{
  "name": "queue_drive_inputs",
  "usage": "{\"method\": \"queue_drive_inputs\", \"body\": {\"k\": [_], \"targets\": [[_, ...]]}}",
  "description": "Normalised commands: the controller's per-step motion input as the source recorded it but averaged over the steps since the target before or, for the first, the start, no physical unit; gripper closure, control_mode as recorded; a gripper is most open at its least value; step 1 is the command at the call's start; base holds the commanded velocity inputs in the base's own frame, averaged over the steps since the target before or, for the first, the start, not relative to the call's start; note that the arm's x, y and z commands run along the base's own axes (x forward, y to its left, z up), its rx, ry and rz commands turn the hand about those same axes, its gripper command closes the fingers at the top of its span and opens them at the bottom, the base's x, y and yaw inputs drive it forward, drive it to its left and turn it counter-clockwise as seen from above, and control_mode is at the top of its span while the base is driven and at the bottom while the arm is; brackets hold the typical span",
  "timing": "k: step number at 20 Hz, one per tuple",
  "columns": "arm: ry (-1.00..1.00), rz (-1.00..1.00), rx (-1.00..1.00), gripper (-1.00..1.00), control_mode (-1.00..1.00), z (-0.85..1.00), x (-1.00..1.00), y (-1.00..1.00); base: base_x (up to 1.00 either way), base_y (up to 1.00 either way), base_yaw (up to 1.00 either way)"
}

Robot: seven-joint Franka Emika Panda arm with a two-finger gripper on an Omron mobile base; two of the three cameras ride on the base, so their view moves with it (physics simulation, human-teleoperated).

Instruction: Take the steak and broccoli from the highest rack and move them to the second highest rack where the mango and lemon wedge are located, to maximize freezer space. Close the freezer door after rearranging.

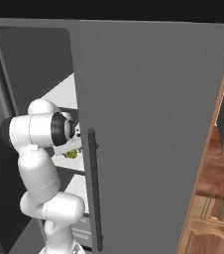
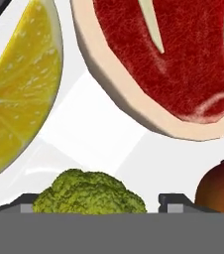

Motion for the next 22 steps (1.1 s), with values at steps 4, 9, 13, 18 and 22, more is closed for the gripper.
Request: {"method": "queue_drive_inputs", "body": {"k": [4,9,13,18,22], "targets": [[-0.15,0.00,0.03,-1.00,-1.00,0.00,-0.27,-0.08,0.00,0.00,0.00],[-0.08,0.00,0.01,-1.00,-1.00,0.01,-0.40,0.00,0.00,0.00,0.00],[0.00,0.00,0.00,-1.00,-1.00,0.08,-0.50,0.00,0.00,0.00,0.00],[-0.01,0.00,0.00,-1.00,-1.00,0.10,-0.28,0.00,0.00,0.00,0.00],[-0.12,0.07,0.00,-1.00,-1.00,0.01,0.04,0.00,0.00,0.00,0.00]]}}
